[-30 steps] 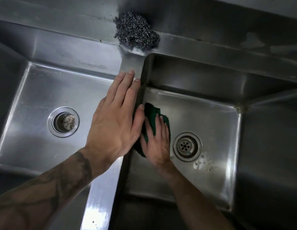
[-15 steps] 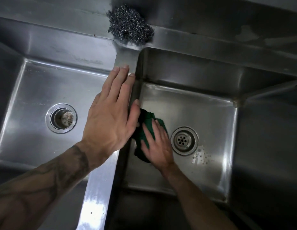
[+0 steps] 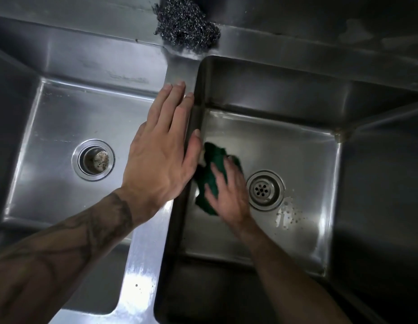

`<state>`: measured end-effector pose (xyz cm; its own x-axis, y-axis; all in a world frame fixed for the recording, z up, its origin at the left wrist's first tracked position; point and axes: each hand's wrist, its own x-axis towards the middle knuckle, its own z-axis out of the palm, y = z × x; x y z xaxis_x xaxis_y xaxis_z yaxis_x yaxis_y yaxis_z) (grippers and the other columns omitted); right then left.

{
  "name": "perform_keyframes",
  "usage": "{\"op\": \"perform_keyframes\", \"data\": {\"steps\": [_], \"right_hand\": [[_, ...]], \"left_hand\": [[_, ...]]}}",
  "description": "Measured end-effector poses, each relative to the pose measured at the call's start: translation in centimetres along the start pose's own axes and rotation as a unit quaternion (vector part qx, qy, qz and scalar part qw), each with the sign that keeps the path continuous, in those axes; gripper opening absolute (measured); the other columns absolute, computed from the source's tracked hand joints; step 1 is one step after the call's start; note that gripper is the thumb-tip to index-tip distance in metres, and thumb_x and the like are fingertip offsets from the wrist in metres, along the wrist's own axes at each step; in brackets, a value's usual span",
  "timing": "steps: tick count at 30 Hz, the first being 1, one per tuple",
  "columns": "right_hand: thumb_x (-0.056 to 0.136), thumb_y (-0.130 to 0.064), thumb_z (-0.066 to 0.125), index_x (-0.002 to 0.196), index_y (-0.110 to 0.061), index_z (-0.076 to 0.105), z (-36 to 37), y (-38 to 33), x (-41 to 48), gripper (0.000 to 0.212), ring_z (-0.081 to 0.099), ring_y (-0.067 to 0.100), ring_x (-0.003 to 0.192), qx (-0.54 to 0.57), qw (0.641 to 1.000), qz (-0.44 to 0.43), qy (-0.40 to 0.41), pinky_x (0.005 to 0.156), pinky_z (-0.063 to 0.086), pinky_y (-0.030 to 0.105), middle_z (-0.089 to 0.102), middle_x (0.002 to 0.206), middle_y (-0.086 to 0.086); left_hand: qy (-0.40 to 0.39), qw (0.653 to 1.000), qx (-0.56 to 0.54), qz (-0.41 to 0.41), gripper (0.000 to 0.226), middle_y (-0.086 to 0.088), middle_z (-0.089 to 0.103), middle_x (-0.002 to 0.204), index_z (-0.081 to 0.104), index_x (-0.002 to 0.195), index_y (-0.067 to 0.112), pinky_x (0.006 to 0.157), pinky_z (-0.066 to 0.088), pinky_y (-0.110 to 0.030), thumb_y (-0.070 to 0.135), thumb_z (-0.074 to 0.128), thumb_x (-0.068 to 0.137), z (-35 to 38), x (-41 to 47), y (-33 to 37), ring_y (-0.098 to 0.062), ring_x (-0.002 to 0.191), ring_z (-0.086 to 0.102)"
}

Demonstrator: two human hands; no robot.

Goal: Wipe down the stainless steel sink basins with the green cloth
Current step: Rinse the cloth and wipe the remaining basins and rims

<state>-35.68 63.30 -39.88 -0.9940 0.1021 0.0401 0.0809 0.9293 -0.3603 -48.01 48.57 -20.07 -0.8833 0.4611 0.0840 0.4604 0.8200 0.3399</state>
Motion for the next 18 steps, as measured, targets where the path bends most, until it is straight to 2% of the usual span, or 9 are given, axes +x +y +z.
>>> {"op": "perform_keyframes", "data": {"steps": [3,5,8,10,13,15,18], "right_hand": [[0.1,-0.048,0.056,0.143,-0.007,0.057,-0.6,2.4,3.5,0.059,0.035,0.045,0.15,-0.032,0.994,0.105,0.028,0.121,0.032,0.06,0.036,0.162,0.026],[0.101,-0.052,0.052,0.15,-0.01,0.051,-0.6,1.6,4.4,0.064,0.028,0.046,0.154,-0.053,0.991,0.121,0.026,0.124,0.024,0.062,0.028,0.167,0.026],[0.104,-0.057,0.041,0.163,-0.025,0.035,-0.6,-0.3,1.8,0.067,0.019,0.046,0.157,-0.051,0.995,0.085,-0.002,0.126,0.017,0.063,0.016,0.171,0.024],[0.105,-0.059,0.038,0.164,-0.027,0.032,-0.3,-1.3,-1.8,0.068,0.016,0.045,0.158,-0.035,0.997,0.053,-0.031,0.126,0.017,0.063,0.014,0.172,0.023],[0.101,-0.058,0.052,0.158,-0.022,0.044,-0.3,-1.0,-4.6,0.068,0.021,0.047,0.156,-0.03,0.998,0.002,-0.05,0.123,0.023,0.064,0.022,0.17,0.025],[0.098,-0.054,0.059,0.151,-0.021,0.054,0.0,0.6,-1.9,0.063,0.027,0.051,0.153,-0.046,0.999,-0.02,-0.021,0.121,0.024,0.066,0.027,0.167,0.028],[0.1,-0.057,0.051,0.151,-0.022,0.053,-0.1,2.4,4.0,0.062,0.025,0.051,0.154,-0.065,0.997,0.035,0.001,0.123,0.021,0.065,0.023,0.168,0.026]], "left_hand": [[0.006,1.0,-0.005,-0.005,0.058,-0.012,0.029,0.174,0.036,0.161,0.003,0.132,0.027,-0.04,0.032,0.039,0.112,0.0,-0.1,0.0,-0.026,0.164,0.019],[0.007,1.0,-0.008,-0.003,0.058,-0.013,0.029,0.174,0.036,0.162,0.002,0.132,0.026,-0.039,0.032,0.04,0.112,-0.1,-0.2,0.0,-0.026,0.164,0.019],[0.003,1.0,-0.011,-0.003,0.059,-0.013,0.027,0.174,0.035,0.162,0.002,0.133,0.022,-0.036,0.033,0.039,0.112,-0.1,-0.2,0.0,-0.026,0.164,0.018],[0.002,1.0,-0.009,-0.003,0.059,-0.013,0.027,0.174,0.034,0.162,0.002,0.133,0.022,-0.037,0.033,0.039,0.112,0.0,-0.2,-0.1,-0.026,0.165,0.017],[0.0,1.0,-0.002,-0.002,0.059,-0.014,0.026,0.174,0.034,0.162,0.001,0.133,0.024,-0.04,0.032,0.038,0.111,-0.2,-0.2,-0.1,-0.027,0.165,0.017],[0.004,1.0,0.0,-0.002,0.059,-0.014,0.028,0.174,0.035,0.161,0.001,0.133,0.022,-0.035,0.032,0.039,0.111,-0.2,-0.1,0.1,-0.027,0.164,0.018],[0.002,1.0,-0.009,-0.006,0.059,-0.012,0.028,0.174,0.035,0.162,0.003,0.13,0.018,-0.027,0.031,0.04,0.111,-0.3,-0.2,0.1,-0.026,0.164,0.017]]}}
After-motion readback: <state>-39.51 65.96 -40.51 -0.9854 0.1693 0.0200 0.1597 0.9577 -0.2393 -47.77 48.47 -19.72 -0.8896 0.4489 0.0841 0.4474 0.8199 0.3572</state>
